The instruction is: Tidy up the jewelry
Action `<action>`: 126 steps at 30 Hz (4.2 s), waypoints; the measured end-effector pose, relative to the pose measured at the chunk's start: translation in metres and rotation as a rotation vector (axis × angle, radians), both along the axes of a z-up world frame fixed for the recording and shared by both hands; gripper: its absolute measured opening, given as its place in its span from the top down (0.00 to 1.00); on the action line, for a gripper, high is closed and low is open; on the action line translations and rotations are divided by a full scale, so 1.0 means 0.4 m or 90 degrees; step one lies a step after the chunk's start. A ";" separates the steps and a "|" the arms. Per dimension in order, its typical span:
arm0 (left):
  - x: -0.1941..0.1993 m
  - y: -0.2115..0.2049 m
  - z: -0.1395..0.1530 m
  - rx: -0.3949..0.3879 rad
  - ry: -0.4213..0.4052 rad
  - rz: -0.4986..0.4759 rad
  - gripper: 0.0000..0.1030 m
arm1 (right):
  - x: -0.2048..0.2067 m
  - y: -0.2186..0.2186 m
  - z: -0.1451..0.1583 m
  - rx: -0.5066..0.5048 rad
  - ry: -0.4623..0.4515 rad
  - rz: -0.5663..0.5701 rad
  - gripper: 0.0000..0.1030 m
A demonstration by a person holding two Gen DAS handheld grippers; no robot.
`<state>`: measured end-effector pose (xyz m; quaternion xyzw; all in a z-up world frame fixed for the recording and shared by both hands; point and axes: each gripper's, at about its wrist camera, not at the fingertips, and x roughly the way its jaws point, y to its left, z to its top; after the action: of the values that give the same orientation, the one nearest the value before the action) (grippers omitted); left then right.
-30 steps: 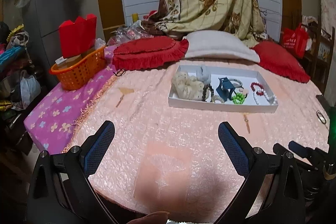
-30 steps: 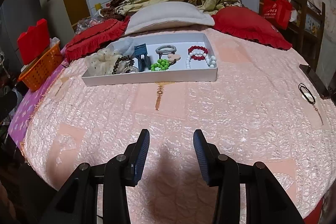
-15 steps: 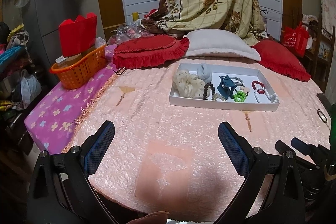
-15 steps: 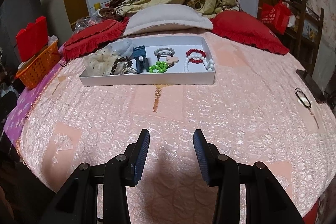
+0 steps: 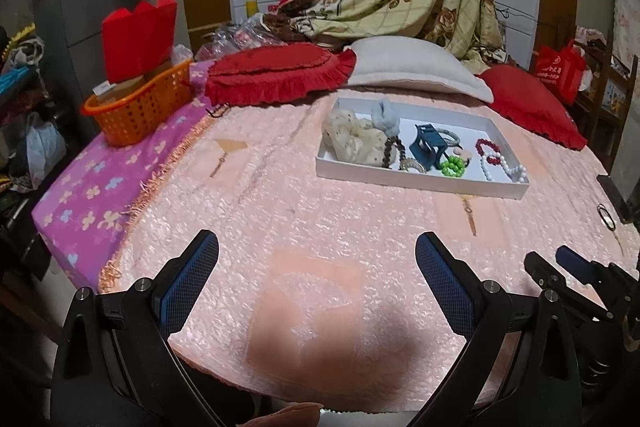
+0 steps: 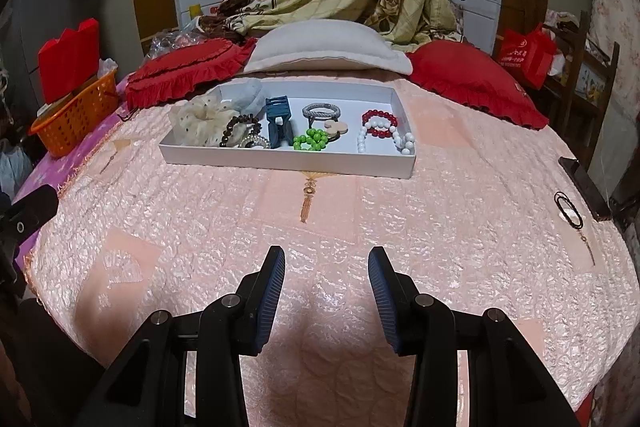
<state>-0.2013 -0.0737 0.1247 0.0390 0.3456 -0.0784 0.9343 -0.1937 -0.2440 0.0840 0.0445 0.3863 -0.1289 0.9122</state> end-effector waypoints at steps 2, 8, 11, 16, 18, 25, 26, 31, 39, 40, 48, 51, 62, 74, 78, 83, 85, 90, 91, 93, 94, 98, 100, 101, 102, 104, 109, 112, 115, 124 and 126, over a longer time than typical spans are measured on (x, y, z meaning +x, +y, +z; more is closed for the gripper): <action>0.001 -0.004 -0.006 0.001 0.006 -0.006 0.04 | 0.002 0.000 -0.002 -0.002 0.003 -0.002 0.60; 0.003 -0.018 -0.029 0.019 0.030 -0.014 0.04 | -0.001 -0.011 -0.009 0.001 0.010 -0.019 0.60; 0.003 -0.028 -0.039 0.035 0.041 -0.021 0.04 | -0.004 -0.023 -0.007 0.015 0.010 -0.027 0.60; -0.006 -0.041 -0.045 0.043 0.043 -0.030 0.04 | -0.010 -0.028 -0.002 0.017 0.010 -0.031 0.60; -0.006 -0.043 -0.045 0.041 0.046 -0.033 0.04 | -0.013 -0.028 0.001 0.017 0.011 -0.029 0.60; -0.010 -0.047 -0.047 0.033 0.058 -0.044 0.04 | -0.026 -0.051 0.013 0.020 0.010 -0.056 0.59; -0.011 -0.048 -0.046 0.030 0.059 -0.045 0.04 | -0.029 -0.056 0.014 0.022 0.011 -0.061 0.59; -0.021 -0.050 -0.038 0.026 0.055 -0.049 0.04 | -0.039 -0.064 0.017 0.023 0.012 -0.072 0.59; -0.029 -0.033 -0.025 0.016 0.053 -0.042 0.04 | -0.053 -0.043 0.033 0.013 0.006 -0.060 0.59; -0.031 -0.029 -0.023 0.014 0.052 -0.040 0.04 | -0.055 -0.040 0.036 0.010 0.005 -0.058 0.59; -0.039 -0.020 -0.020 0.012 0.053 -0.037 0.04 | -0.059 -0.021 0.045 0.000 0.001 -0.051 0.59; -0.038 -0.017 -0.024 0.014 0.057 -0.038 0.04 | -0.057 -0.017 0.041 0.002 0.004 -0.048 0.59; -0.006 -0.017 -0.051 0.029 0.076 -0.025 0.04 | -0.034 -0.025 -0.003 0.022 0.025 -0.044 0.59; 0.125 -0.062 -0.046 0.048 0.024 -0.035 0.04 | 0.016 -0.097 -0.027 0.019 0.048 -0.075 0.59; 0.193 -0.094 -0.049 0.045 0.013 -0.049 0.04 | 0.060 -0.120 -0.038 0.029 0.060 -0.089 0.59; 0.264 -0.115 -0.050 0.037 -0.006 -0.055 0.04 | 0.111 -0.119 -0.042 0.018 0.058 -0.090 0.59; 0.283 -0.106 -0.058 0.031 -0.014 -0.047 0.04 | 0.130 -0.116 -0.041 0.012 0.056 -0.088 0.59; 0.308 -0.080 -0.096 0.030 0.009 -0.036 0.04 | 0.178 -0.116 -0.047 0.019 0.058 -0.086 0.59; 0.310 -0.075 -0.103 0.032 0.013 -0.033 0.04 | 0.186 -0.115 -0.050 0.022 0.059 -0.087 0.59; 0.313 -0.062 -0.117 0.035 0.019 -0.025 0.04 | 0.202 -0.108 -0.057 0.031 0.062 -0.088 0.59; 0.314 -0.057 -0.122 0.034 0.025 -0.022 0.04 | 0.208 -0.102 -0.061 0.034 0.064 -0.085 0.59; 0.313 -0.047 -0.137 0.024 0.046 -0.021 0.04 | 0.224 -0.067 -0.076 0.028 0.078 -0.058 0.59; 0.308 -0.046 -0.139 0.023 0.049 -0.024 0.04 | 0.228 -0.045 -0.080 0.019 0.084 -0.041 0.59; 0.307 -0.047 -0.139 0.023 0.049 -0.025 0.04 | 0.229 -0.037 -0.081 0.016 0.084 -0.037 0.59; 0.303 -0.047 -0.140 0.023 0.050 -0.028 0.04 | 0.229 -0.032 -0.080 0.012 0.083 -0.033 0.59; 0.300 -0.048 -0.144 0.023 0.054 -0.032 0.04 | 0.230 -0.026 -0.076 0.003 0.081 -0.031 0.59; 0.296 -0.049 -0.156 0.018 0.071 -0.042 0.04 | 0.228 -0.032 -0.067 -0.007 0.076 -0.036 0.59; 0.293 -0.051 -0.162 0.018 0.075 -0.046 0.04 | 0.225 -0.043 -0.067 -0.006 0.077 -0.044 0.59; 0.293 -0.054 -0.167 0.012 0.085 -0.052 0.04 | 0.220 -0.054 -0.065 -0.007 0.077 -0.054 0.59; 0.296 -0.062 -0.183 0.007 0.110 -0.064 0.04 | 0.222 -0.056 -0.076 -0.014 0.088 -0.057 0.59; 0.296 -0.063 -0.185 0.008 0.110 -0.065 0.04 | 0.223 -0.054 -0.079 -0.014 0.089 -0.055 0.59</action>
<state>-0.0830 -0.0991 0.0506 0.0554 0.4233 -0.1266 0.8954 -0.1047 -0.2657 0.0525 0.0421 0.4453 -0.1753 0.8770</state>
